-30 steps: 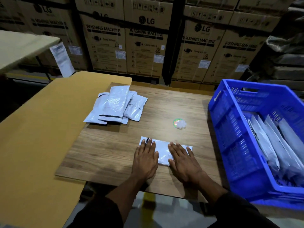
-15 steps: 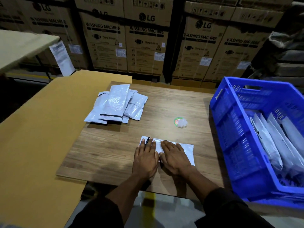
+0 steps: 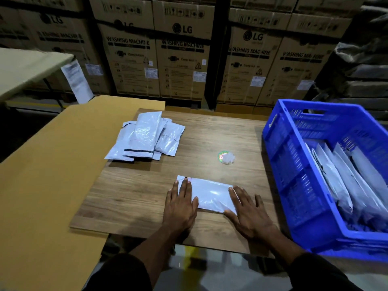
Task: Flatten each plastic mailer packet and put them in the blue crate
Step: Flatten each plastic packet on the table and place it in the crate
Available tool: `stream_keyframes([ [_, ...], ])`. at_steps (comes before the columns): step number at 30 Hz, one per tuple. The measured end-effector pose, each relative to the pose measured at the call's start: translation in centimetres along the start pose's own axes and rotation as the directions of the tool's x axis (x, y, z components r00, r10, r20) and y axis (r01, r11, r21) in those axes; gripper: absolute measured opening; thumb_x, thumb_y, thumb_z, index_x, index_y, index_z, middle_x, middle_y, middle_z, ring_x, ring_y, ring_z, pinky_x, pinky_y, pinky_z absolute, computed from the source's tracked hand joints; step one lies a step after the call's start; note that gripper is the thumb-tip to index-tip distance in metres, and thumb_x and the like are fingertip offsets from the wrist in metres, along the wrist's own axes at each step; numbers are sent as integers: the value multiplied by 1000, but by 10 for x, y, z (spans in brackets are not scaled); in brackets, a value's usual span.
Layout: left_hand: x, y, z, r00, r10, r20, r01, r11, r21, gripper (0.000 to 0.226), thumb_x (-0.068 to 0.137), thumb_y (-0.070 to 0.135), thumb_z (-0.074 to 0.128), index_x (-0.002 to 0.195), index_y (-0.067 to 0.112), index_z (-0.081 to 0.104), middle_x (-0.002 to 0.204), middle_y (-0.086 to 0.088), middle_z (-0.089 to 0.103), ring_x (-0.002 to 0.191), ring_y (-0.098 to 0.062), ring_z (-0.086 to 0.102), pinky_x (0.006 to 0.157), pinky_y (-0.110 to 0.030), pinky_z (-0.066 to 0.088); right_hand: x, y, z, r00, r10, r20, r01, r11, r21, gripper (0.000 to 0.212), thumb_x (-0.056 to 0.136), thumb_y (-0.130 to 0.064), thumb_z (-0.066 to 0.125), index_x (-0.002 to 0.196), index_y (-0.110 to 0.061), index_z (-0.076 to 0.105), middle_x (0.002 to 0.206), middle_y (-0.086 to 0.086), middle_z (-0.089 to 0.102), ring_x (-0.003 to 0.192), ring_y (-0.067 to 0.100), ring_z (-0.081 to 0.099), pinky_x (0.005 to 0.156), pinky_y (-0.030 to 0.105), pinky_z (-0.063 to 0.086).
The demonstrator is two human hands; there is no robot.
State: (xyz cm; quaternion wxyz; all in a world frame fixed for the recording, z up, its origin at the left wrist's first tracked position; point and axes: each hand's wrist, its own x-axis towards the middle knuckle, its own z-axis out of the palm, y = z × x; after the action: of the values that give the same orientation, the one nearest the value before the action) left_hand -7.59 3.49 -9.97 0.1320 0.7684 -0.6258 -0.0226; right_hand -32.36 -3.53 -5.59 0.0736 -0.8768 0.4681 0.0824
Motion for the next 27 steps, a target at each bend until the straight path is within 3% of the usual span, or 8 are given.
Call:
stream_keyframes([
  [4,-6,-2,-3,999,-41,-17,40,999,-21,60,97,45,33,140,10,57,150,-5,52,136,-30,50,104,-53,45,7,16,-12,992,-45,120,43,999,12,81,92,-76,8,155,-33,-18,163,-10,-22,148,8,-22,119,52,-7],
  [6,-3,4,-10,998,-47,-48,41,991,-124,56,98,38,33,128,5,66,136,-12,63,127,-31,59,104,-51,43,13,13,-19,996,-52,69,52,999,-1,79,94,-72,6,158,-27,-5,162,-8,-16,151,12,-15,120,51,-8],
  [9,8,20,-16,970,130,-206,-180,952,-248,44,106,22,30,123,-5,61,120,-22,69,117,-32,60,105,-41,37,23,-17,-24,985,-102,-136,93,993,-72,65,103,-50,19,147,-10,46,158,7,35,145,24,36,114,49,14],
  [11,19,31,-20,969,204,-138,-242,896,-373,39,105,15,35,126,-6,60,124,-20,68,117,-31,63,105,-32,37,31,-42,-19,973,-178,-144,174,984,-41,56,95,-36,34,135,-5,59,146,11,52,133,29,52,110,51,25],
  [15,22,35,-3,991,110,-74,-131,875,-465,49,109,32,29,140,2,54,143,-11,56,134,-25,52,117,-18,18,35,-70,-2,973,-195,-126,198,980,8,61,86,-33,39,137,-6,56,144,9,55,131,27,54,111,52,23],
  [18,17,25,12,957,162,-241,-249,884,-396,55,110,33,18,131,1,57,129,-15,66,118,-29,64,112,-31,30,34,-70,7,976,-155,-155,160,987,18,57,95,-34,34,145,-12,49,151,2,47,139,21,44,113,50,20],
  [21,14,25,20,915,184,-358,-288,921,-263,41,108,24,28,132,1,52,127,-16,67,120,-30,59,106,-43,38,36,-66,9,980,-116,-160,127,990,59,58,99,-42,29,150,-18,41,154,-2,42,143,20,37,117,49,16],
  [27,7,12,17,961,128,-247,-161,980,-117,45,104,34,37,137,15,61,146,-5,55,137,-31,48,112,-47,33,34,-51,14,988,-51,-148,61,996,64,64,99,-59,28,153,-27,33,157,-1,36,146,24,30,117,51,12],
])
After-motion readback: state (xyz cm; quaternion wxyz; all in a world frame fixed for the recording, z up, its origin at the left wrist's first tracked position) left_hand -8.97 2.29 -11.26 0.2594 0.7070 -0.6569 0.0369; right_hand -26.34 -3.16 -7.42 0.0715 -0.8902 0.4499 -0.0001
